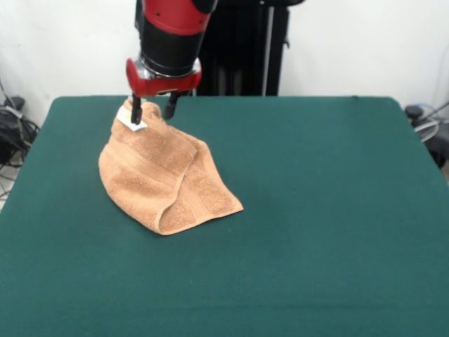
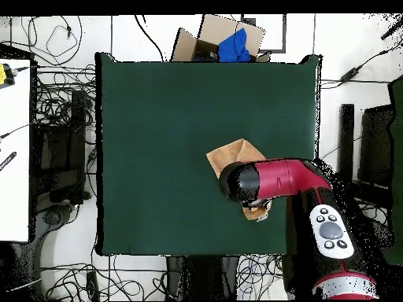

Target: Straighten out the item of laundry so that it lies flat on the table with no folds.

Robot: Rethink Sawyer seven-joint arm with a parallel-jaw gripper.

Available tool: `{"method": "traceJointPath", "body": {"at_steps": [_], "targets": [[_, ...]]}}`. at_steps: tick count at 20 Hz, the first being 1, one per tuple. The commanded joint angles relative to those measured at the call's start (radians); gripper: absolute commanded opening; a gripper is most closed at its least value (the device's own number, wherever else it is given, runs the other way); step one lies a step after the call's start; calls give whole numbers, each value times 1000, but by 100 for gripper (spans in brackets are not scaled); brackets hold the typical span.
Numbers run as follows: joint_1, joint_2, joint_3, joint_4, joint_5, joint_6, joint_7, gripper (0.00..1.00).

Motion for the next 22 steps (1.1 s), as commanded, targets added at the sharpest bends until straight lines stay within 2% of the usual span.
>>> {"method": "traceJointPath", "body": {"at_steps": [1,10,15,22], "targets": [[-14,62,40,-1,-83,-65,-57,100],[-21,89,43,31,-100,-164,8,100],[-15,135,27,7,-123,-228,43,100],[-6,128,12,15,-114,-239,45,100]]}}
